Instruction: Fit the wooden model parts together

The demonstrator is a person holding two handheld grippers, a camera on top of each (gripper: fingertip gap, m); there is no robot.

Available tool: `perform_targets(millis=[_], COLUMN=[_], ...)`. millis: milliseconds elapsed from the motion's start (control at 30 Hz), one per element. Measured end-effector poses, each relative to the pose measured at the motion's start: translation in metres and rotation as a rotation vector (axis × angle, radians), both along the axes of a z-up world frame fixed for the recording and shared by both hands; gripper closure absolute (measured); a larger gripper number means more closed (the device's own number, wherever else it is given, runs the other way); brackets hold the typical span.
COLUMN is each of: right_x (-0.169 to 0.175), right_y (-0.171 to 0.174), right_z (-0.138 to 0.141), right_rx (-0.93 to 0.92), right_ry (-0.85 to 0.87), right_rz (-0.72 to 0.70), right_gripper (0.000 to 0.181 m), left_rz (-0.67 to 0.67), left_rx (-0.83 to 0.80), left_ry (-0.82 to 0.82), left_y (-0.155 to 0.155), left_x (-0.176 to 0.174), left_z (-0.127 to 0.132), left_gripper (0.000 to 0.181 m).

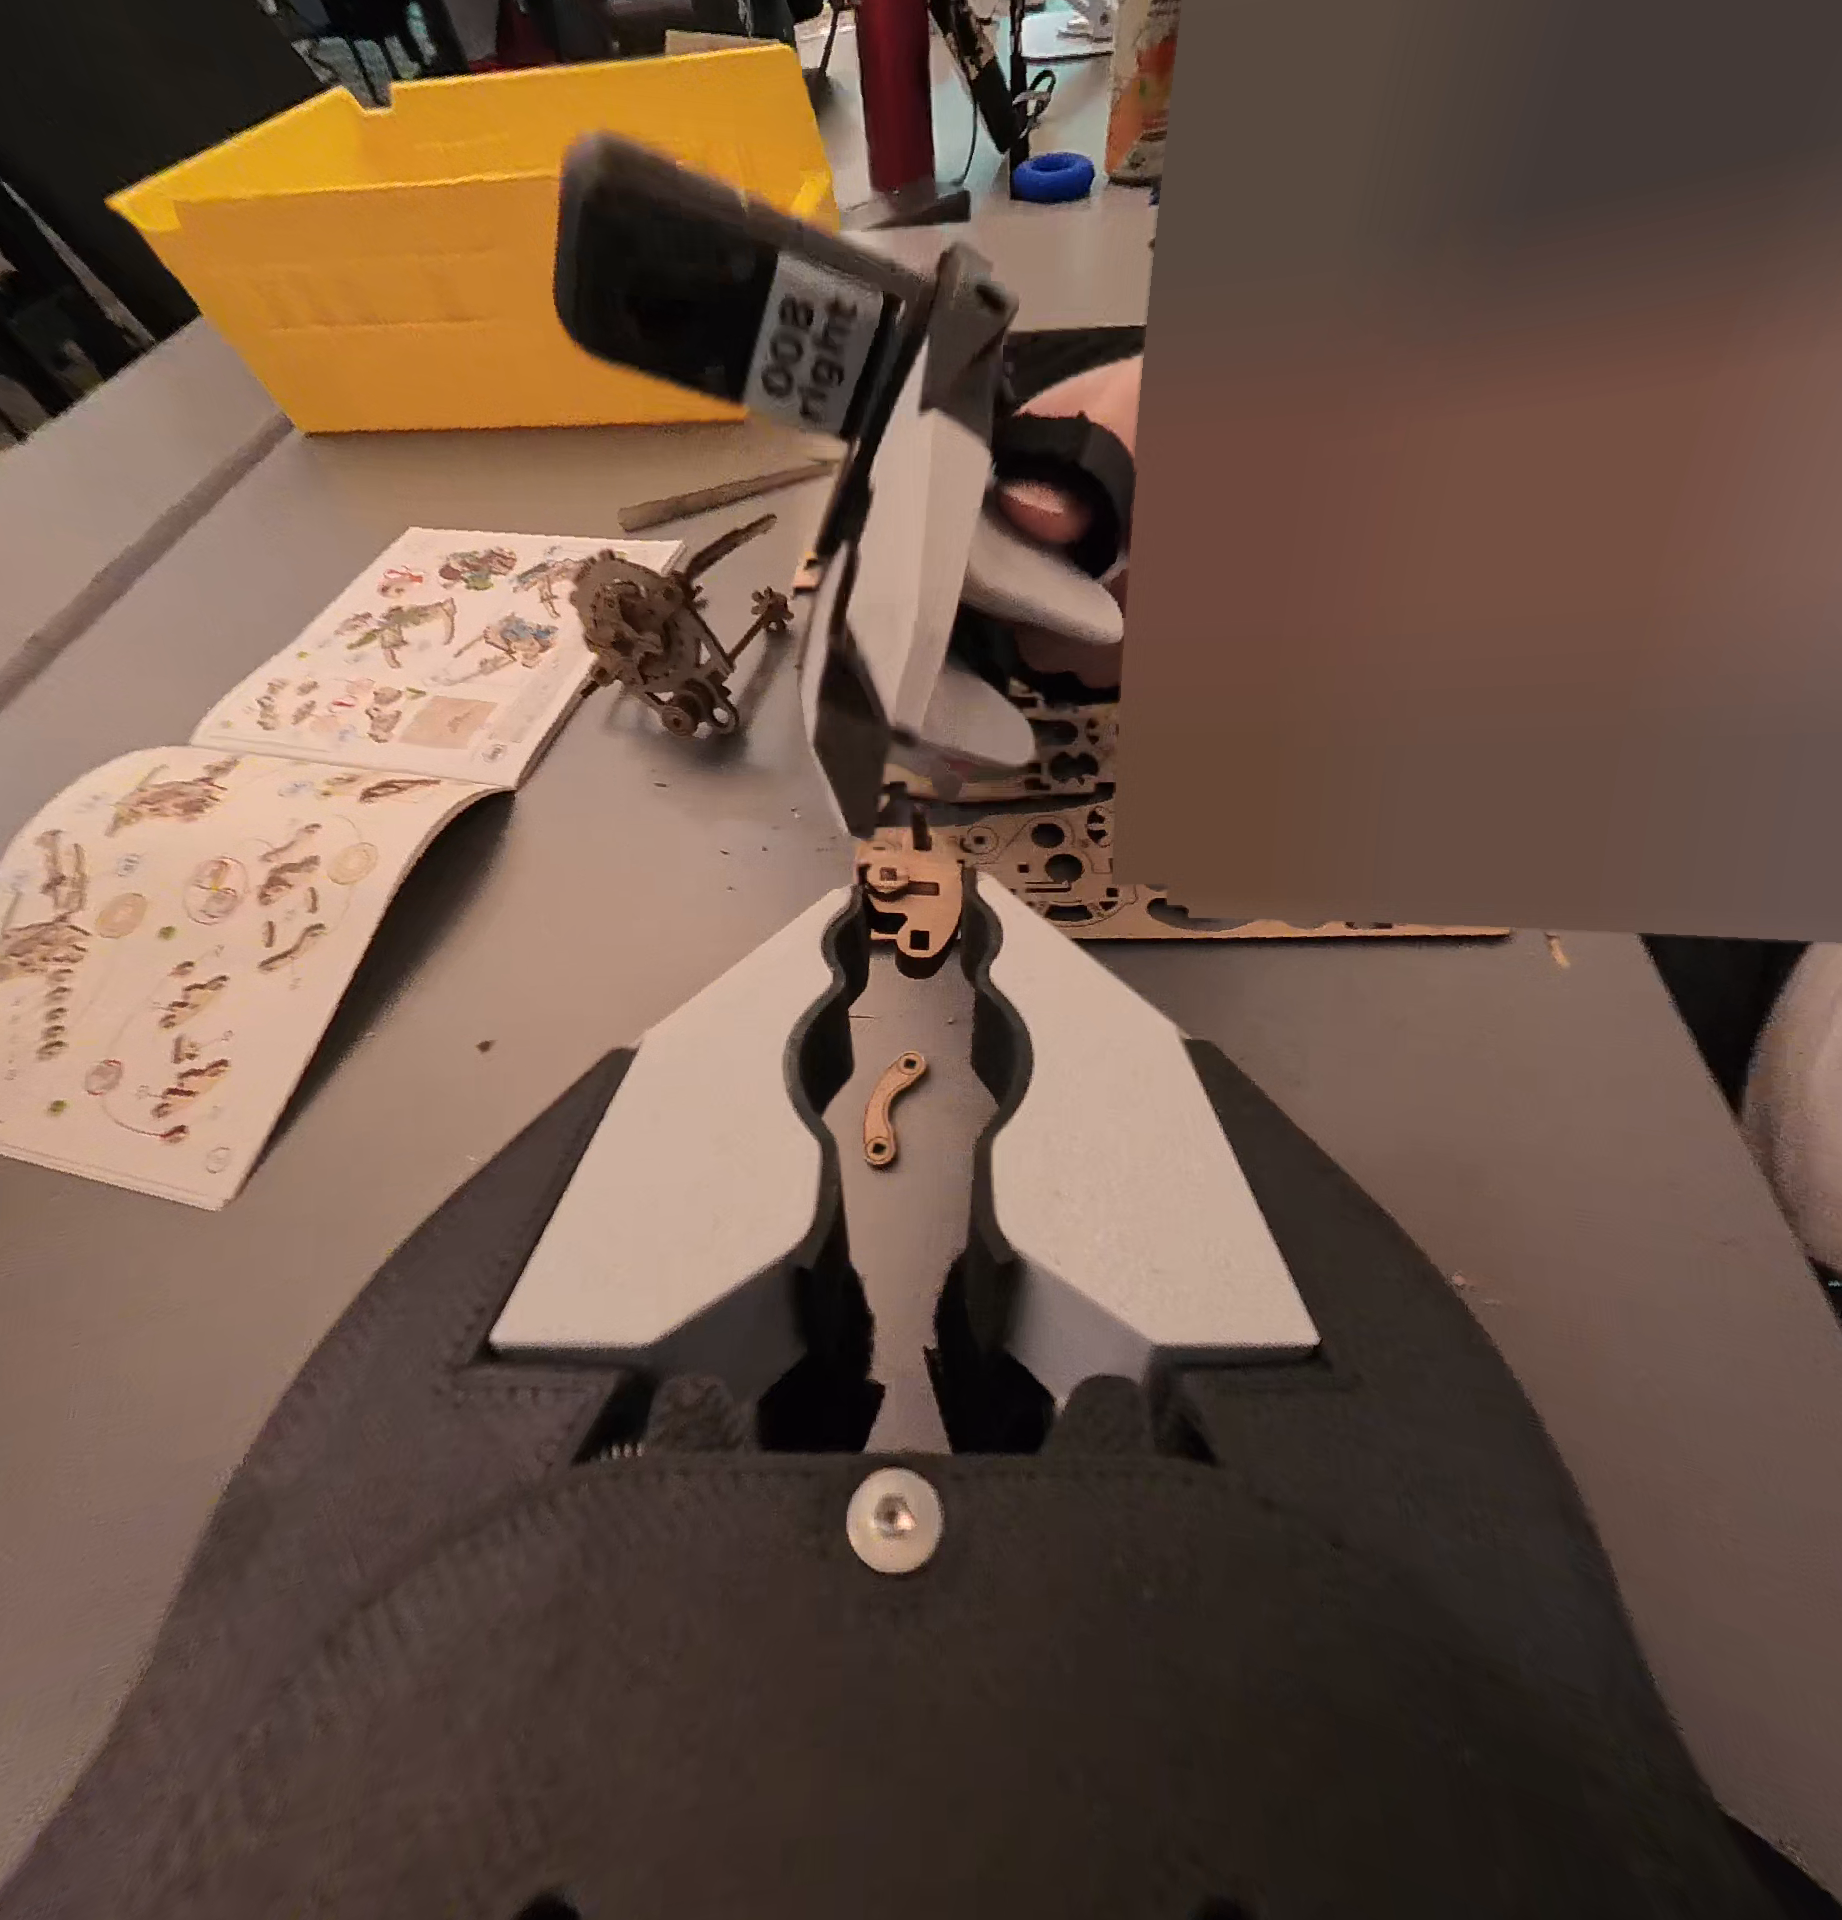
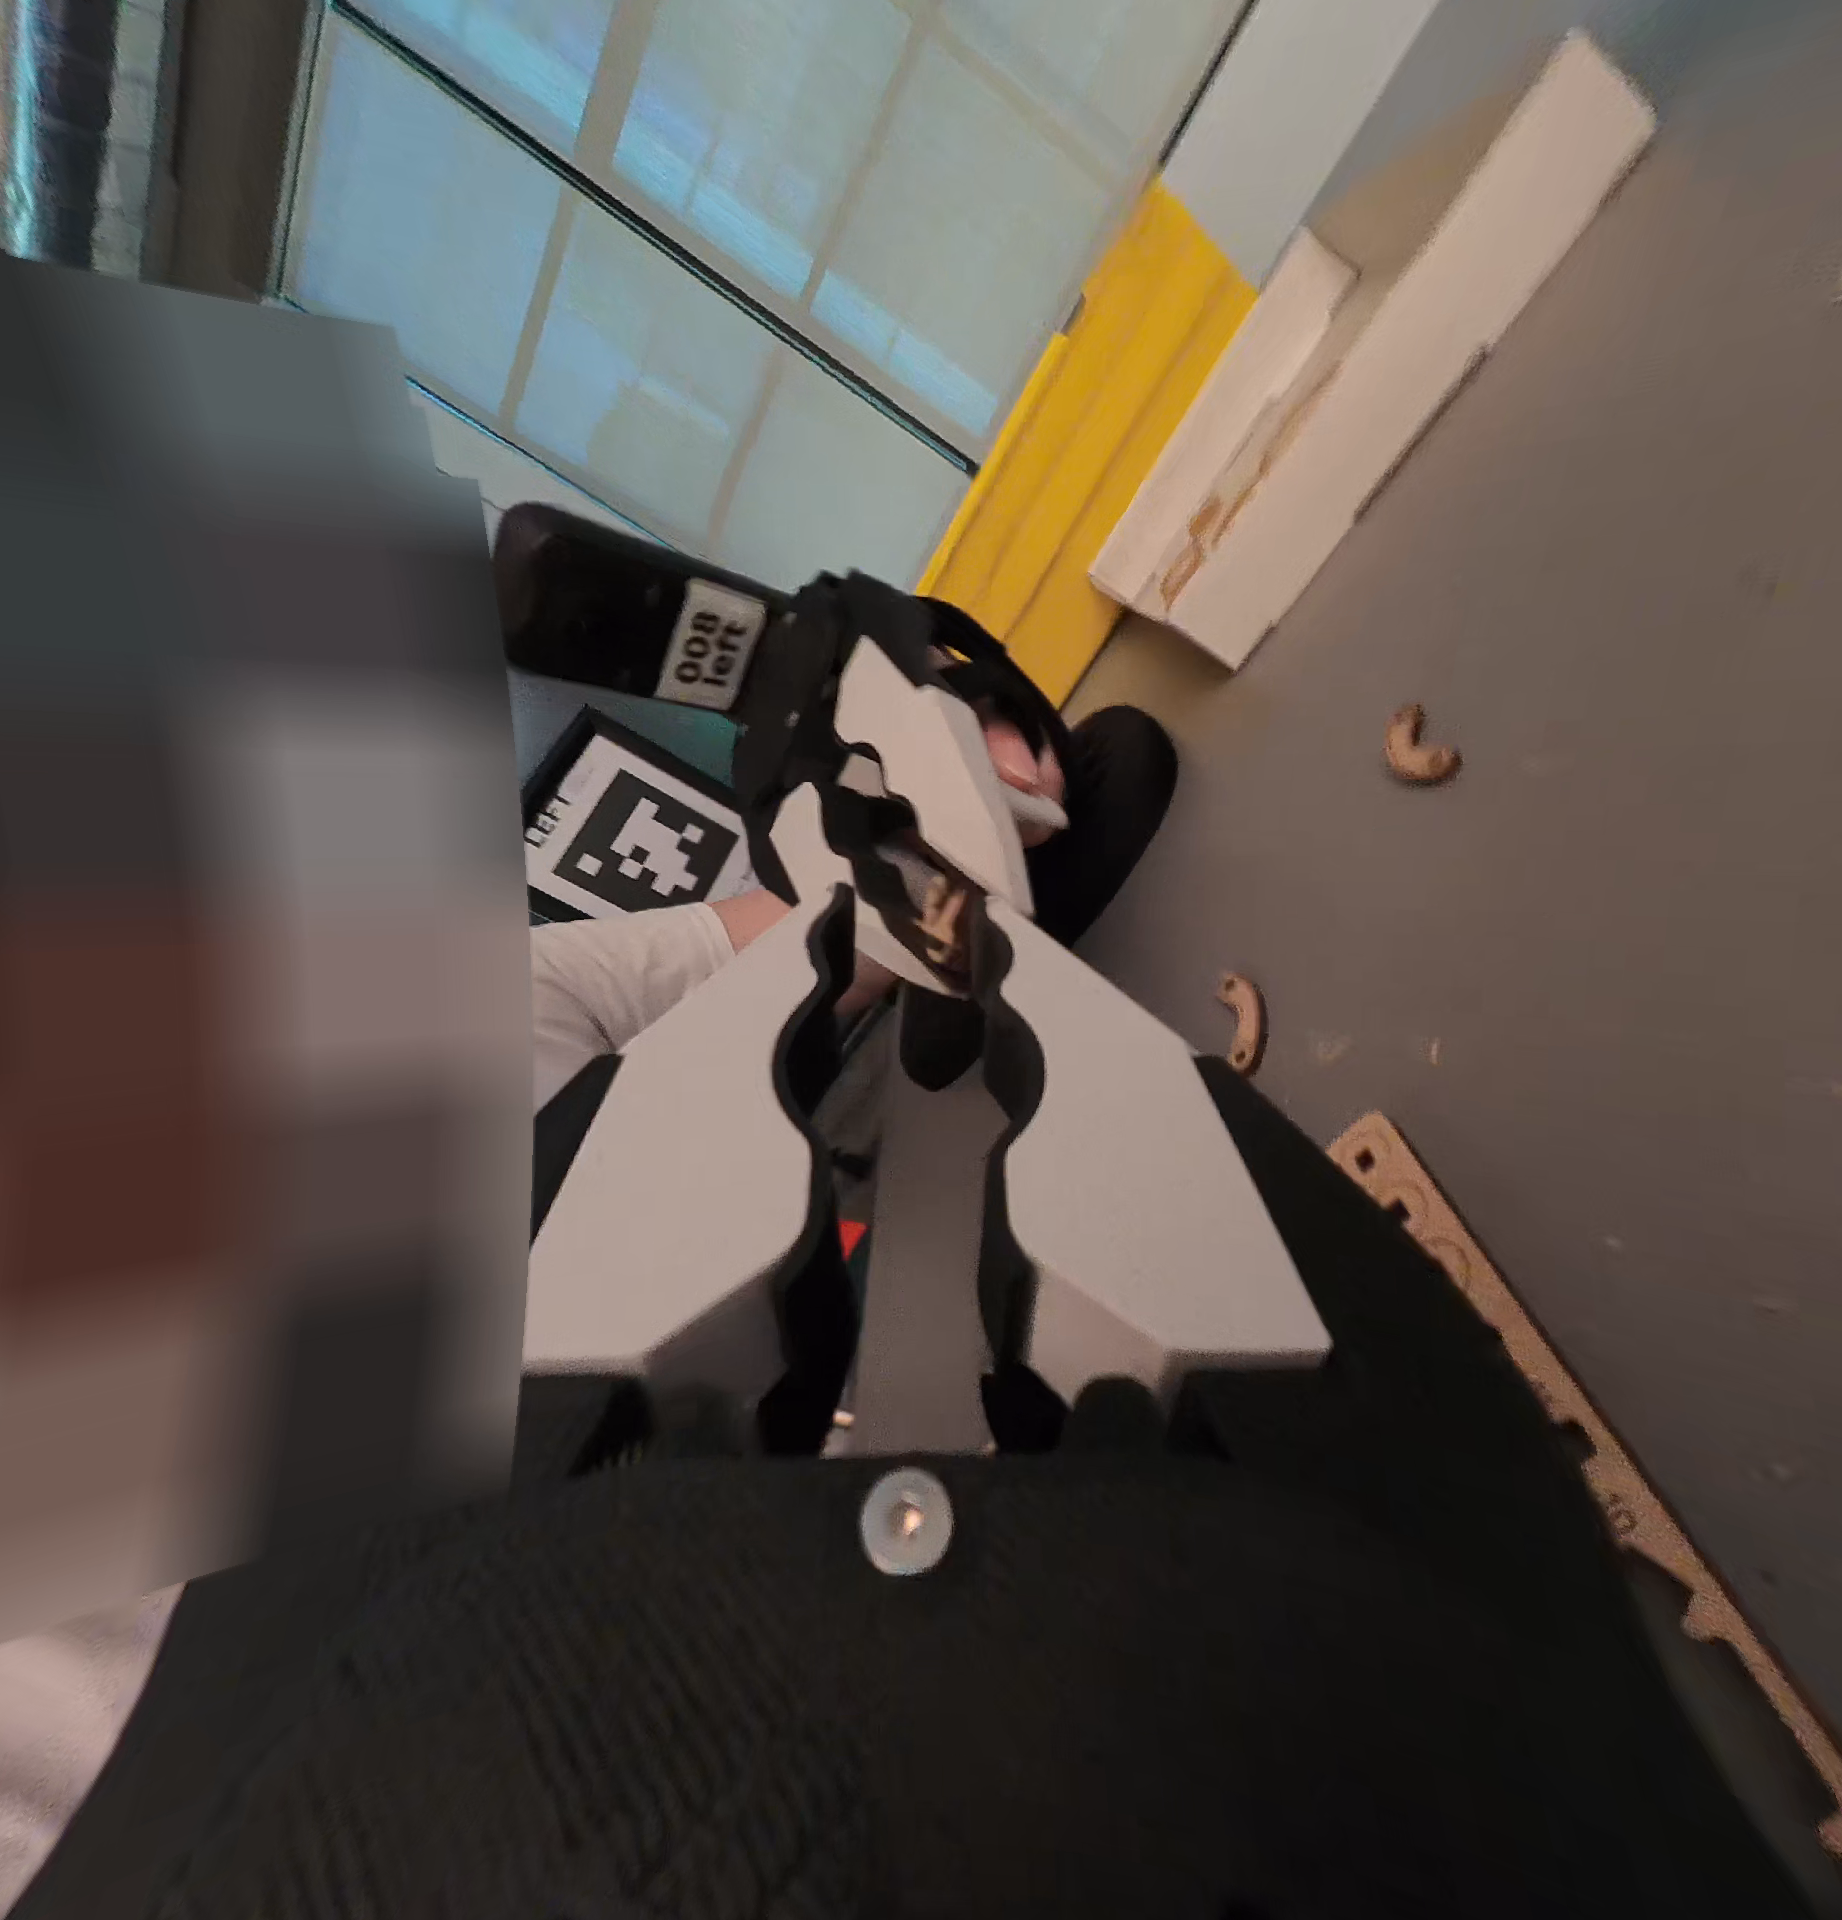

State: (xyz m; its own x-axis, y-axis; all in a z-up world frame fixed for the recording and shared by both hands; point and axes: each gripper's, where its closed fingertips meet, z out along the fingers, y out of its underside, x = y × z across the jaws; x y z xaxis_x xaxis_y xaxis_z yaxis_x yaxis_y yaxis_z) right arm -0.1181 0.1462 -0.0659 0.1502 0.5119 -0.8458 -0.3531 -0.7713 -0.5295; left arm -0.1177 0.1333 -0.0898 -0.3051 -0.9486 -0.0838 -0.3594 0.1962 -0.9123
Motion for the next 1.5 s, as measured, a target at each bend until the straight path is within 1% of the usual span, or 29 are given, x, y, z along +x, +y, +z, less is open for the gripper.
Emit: perform_targets(millis=[67, 100, 233, 300, 400, 467, 567, 667, 700, 767, 833, 933, 967, 1200, 1333, 1433, 1500], right_x=[0.005, 0.008, 0.001, -0.003, -0.010, -0.013, -0.013, -0.014, -0.014, -0.013, -0.011, -0.011, -0.011, -0.010, -0.010, -0.012, -0.012], right_y=[-0.002, -0.002, -0.013, -0.012, -0.009, -0.009, -0.008, -0.008, -0.007, -0.007, -0.006, -0.006, -0.006, -0.006, -0.006, -0.007, -0.007], right_z=[0.017, 0.021, 0.024, 0.012, -0.003, -0.004, -0.004, -0.009, -0.009, -0.008, -0.007, -0.004, -0.005, -0.004, -0.005, -0.006, -0.006], right_rx=[0.141, 0.221, 0.585, 0.643, 0.591, 0.568, 0.573, 0.560, 0.560, 0.554, 0.537, 0.537, 0.534, 0.529, 0.504, 0.517, 0.527], right_ry=[-0.035, -0.101, -0.436, -0.558, -0.588, -0.559, -0.563, -0.585, -0.584, -0.570, -0.554, -0.537, -0.537, -0.533, -0.513, -0.533, -0.547], right_rz=[-0.036, -0.064, -0.114, -0.111, -0.072, -0.058, -0.067, -0.053, -0.059, -0.060, -0.071, -0.077, -0.074, -0.072, -0.064, -0.059, -0.061], right_gripper=[0.161, 0.164, 0.175, 0.175, 0.173, 0.172, 0.172, 0.178, 0.181, 0.181, 0.177, 0.178, 0.181, 0.181, 0.175, 0.181, 0.181], left_rz=[-0.012, -0.019, -0.042, -0.046, -0.053, -0.056, -0.060, -0.061, -0.064, -0.067, -0.068, -0.071, -0.070, -0.074, -0.074, -0.072, -0.072], left_rx=[-0.051, -0.074, -0.146, -0.164, -0.182, -0.196, -0.216, -0.235, -0.246, -0.267, -0.280, -0.288, -0.290, -0.335, -0.357, -0.360, -0.359], left_ry=[0.015, 0.021, 0.047, 0.062, 0.073, 0.077, 0.085, 0.087, 0.088, 0.091, 0.093, 0.100, 0.101, 0.115, 0.115, 0.118, 0.116], left_y=[-0.001, -0.002, -0.005, -0.005, -0.006, -0.007, -0.007, -0.007, -0.007, -0.008, -0.007, -0.008, -0.008, -0.009, -0.008, -0.008, -0.008], left_x=[0.000, -0.001, -0.002, -0.002, -0.003, -0.003, -0.003, -0.003, -0.004, -0.004, -0.004, -0.004, -0.004, -0.004, -0.005, -0.005, -0.005], left_z=[-0.001, -0.001, -0.001, -0.003, -0.004, -0.003, -0.003, -0.003, -0.002, -0.001, -0.001, -0.002, -0.002, -0.001, 0.000, 0.000, 0.000], left_gripper=[0.167, 0.167, 0.167, 0.167, 0.167, 0.167, 0.167, 0.167, 0.167, 0.167, 0.167, 0.167, 0.167, 0.167, 0.167, 0.167, 0.167])
